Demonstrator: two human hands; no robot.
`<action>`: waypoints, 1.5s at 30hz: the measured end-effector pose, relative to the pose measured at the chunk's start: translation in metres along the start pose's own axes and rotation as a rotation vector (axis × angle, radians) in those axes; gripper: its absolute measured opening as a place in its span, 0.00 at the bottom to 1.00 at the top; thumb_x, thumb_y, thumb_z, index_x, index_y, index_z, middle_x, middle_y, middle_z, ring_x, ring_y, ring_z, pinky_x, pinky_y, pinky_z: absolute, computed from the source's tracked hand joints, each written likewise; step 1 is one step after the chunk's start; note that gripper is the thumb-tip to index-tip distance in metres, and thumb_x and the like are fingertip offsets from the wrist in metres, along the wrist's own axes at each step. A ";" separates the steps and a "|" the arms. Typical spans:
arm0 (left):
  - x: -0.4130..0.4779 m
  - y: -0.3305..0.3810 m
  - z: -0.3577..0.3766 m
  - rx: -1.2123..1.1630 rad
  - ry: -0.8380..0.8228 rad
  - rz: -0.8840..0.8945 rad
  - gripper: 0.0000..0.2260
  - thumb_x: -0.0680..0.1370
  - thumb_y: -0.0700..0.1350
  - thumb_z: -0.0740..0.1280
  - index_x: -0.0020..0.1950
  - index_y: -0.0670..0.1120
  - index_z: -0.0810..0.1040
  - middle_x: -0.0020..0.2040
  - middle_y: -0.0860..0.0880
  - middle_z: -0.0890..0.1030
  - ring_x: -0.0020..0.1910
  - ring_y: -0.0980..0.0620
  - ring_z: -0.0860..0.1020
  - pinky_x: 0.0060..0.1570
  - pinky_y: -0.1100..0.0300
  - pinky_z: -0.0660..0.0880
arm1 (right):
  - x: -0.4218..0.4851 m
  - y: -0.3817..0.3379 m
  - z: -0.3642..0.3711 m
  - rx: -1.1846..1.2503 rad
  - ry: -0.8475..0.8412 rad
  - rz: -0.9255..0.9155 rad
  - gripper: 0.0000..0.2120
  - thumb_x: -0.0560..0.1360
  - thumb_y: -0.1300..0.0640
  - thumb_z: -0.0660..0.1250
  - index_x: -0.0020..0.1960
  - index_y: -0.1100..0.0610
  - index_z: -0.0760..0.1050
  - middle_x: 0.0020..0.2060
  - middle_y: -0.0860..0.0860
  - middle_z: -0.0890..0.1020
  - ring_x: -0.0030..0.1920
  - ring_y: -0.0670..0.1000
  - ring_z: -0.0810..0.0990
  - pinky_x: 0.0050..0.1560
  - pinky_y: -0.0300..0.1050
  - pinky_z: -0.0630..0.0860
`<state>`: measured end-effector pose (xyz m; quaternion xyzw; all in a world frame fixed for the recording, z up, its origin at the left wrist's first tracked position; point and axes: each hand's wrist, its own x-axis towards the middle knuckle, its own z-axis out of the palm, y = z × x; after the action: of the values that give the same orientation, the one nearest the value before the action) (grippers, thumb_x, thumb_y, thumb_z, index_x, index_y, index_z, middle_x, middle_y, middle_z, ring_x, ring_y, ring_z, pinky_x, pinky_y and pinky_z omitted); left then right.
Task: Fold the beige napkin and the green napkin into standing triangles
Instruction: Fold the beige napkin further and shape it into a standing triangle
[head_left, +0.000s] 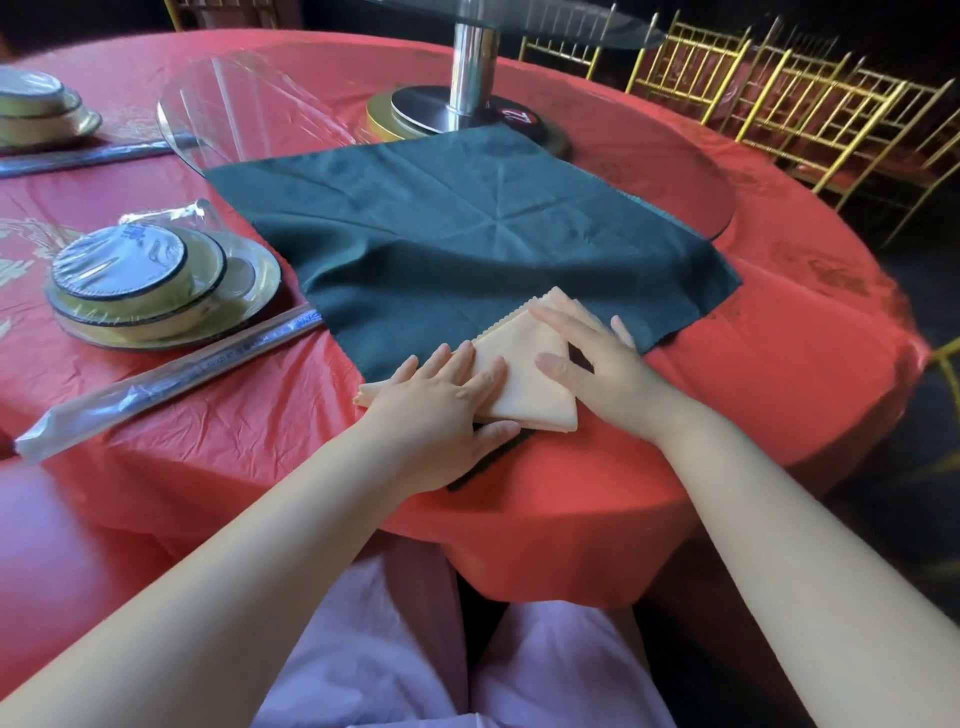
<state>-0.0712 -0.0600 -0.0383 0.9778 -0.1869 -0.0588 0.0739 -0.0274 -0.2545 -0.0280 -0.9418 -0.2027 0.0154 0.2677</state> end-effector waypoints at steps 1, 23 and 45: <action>0.000 -0.001 0.000 0.011 0.001 0.009 0.30 0.77 0.64 0.49 0.76 0.54 0.44 0.77 0.47 0.47 0.76 0.47 0.46 0.73 0.50 0.46 | -0.011 -0.006 0.000 0.065 -0.020 -0.044 0.28 0.73 0.41 0.62 0.71 0.42 0.62 0.72 0.39 0.58 0.72 0.36 0.49 0.71 0.44 0.36; 0.011 -0.070 -0.082 -0.087 0.537 0.309 0.19 0.75 0.54 0.53 0.50 0.41 0.74 0.40 0.47 0.76 0.39 0.45 0.71 0.52 0.55 0.60 | -0.012 -0.081 -0.043 0.081 0.543 -0.316 0.12 0.70 0.58 0.68 0.53 0.54 0.75 0.35 0.42 0.76 0.37 0.46 0.78 0.43 0.43 0.77; 0.030 -0.056 -0.077 -0.591 0.410 0.513 0.07 0.75 0.38 0.68 0.53 0.45 0.79 0.48 0.57 0.80 0.49 0.66 0.76 0.51 0.75 0.67 | 0.004 -0.076 -0.020 0.652 0.172 -0.040 0.10 0.80 0.62 0.58 0.47 0.56 0.77 0.43 0.57 0.81 0.39 0.50 0.81 0.47 0.49 0.79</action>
<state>-0.0127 -0.0101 0.0251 0.8280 -0.3803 0.1059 0.3981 -0.0492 -0.2047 0.0283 -0.8002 -0.1820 -0.0055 0.5714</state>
